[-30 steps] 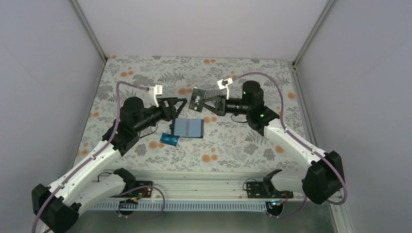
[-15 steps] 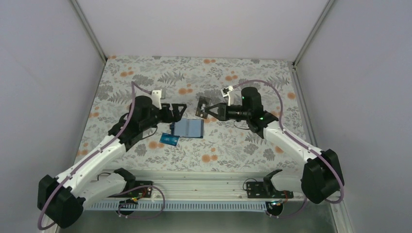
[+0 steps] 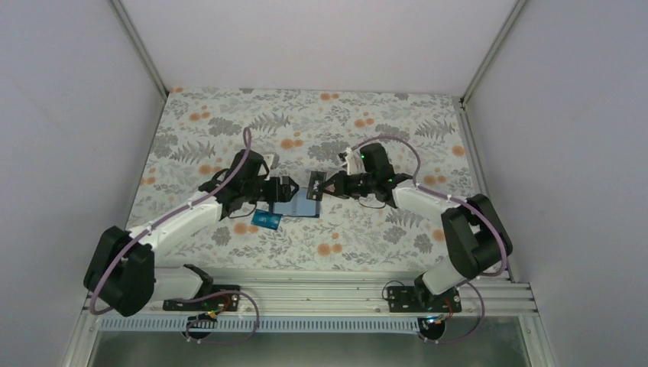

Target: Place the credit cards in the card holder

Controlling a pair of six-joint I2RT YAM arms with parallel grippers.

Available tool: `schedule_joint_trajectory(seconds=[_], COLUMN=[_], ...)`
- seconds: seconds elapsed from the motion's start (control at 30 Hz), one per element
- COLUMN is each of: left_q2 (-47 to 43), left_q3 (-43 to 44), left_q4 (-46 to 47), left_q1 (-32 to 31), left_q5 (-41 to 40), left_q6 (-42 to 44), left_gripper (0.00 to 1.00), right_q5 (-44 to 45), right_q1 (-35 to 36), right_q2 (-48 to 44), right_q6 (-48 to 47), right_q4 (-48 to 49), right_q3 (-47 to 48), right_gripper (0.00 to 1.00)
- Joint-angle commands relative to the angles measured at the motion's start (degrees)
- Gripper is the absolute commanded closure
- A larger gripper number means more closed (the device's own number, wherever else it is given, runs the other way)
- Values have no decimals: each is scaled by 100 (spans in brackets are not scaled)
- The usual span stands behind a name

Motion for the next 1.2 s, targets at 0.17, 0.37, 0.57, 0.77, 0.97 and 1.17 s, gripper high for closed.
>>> schedule_joint_trajectory(seconds=[0.17,0.37,0.57,0.77,0.97,1.17], left_q2=[817,1241,1501,1666,1794,1941], left_q3=[220,282,311,383,365,336], left_q4=[-107,-101,-75,-248,-281,-229], left_q1=[164,319,402,416,421,424], left_q5=[44,87,141,6,-81,-103], left_q6=[21,62,116,211,269,285], left_gripper=[22,32,47,61,69,74], right_q5=[-56,-2,14,29,83,135], right_q1=[297,519,596,605,610,605], right_q2=[684,1243,1564,1747,1874,1994], right_q6=[311,487,541,581,603,604], right_q4=[183,321,368,427,432,443], right_q3=[342,564,750,832,852,863], right_gripper=[96,96,96,96,96,96])
